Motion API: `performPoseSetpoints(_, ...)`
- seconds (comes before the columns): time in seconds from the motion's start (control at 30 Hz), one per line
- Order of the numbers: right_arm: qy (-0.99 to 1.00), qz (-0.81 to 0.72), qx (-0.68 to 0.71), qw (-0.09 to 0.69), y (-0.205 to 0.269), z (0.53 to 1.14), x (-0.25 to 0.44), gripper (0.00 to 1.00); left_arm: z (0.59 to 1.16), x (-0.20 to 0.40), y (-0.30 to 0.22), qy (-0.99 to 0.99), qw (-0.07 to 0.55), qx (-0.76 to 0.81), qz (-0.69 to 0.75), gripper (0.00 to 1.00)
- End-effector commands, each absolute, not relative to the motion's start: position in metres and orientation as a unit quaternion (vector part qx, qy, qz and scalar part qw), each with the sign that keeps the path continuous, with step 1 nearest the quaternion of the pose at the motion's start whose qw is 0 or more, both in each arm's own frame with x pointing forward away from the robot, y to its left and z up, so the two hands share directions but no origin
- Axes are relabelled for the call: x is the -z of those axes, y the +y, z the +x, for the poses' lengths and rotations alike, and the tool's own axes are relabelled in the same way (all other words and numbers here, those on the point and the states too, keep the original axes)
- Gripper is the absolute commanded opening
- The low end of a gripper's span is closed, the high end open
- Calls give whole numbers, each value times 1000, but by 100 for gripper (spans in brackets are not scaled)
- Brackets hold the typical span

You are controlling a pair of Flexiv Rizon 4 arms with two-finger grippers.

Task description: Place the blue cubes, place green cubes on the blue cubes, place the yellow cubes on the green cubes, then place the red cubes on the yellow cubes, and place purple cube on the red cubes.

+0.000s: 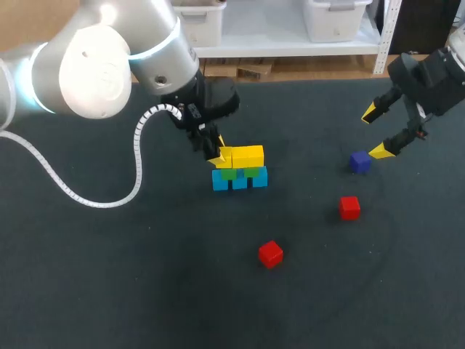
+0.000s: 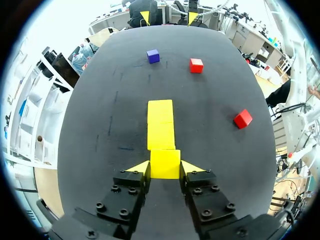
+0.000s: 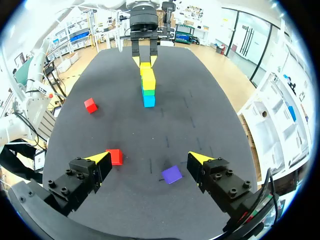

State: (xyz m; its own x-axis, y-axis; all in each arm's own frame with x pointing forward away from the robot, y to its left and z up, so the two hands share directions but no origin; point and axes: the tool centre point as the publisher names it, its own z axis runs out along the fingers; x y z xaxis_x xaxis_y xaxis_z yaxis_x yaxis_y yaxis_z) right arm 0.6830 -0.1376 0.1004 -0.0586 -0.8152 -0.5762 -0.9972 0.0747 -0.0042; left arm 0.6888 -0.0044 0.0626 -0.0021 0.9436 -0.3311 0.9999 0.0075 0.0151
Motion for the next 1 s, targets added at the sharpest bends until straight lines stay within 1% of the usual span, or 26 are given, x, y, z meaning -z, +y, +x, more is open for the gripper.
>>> performPoseSetpoints(0.03, 698, -649, -204, 224, -138, 683, -100, 100, 691, -62, -6, 700, 120, 113, 695, 0)
performPoseSetpoints(0.33, 698, -649, -204, 224, -138, 683, -100, 100, 691, -61, -4, 701, 119, 114, 694, 0)
performPoseSetpoints(0.47, 698, -649, -204, 224, -138, 683, -100, 100, 691, -60, -3, 702, 119, 114, 693, 7)
performPoseSetpoints(0.73, 698, -649, -204, 224, -138, 683, -100, 100, 691, -60, -3, 702, 119, 114, 693, 8)
performPoseSetpoints(0.77, 698, -649, -204, 224, -138, 683, -100, 100, 691, -60, -3, 702, 119, 114, 693, 7)
performPoseSetpoints(1.0, 698, -649, -204, 224, -138, 683, -100, 100, 692, -60, -4, 702, 119, 114, 693, 7)
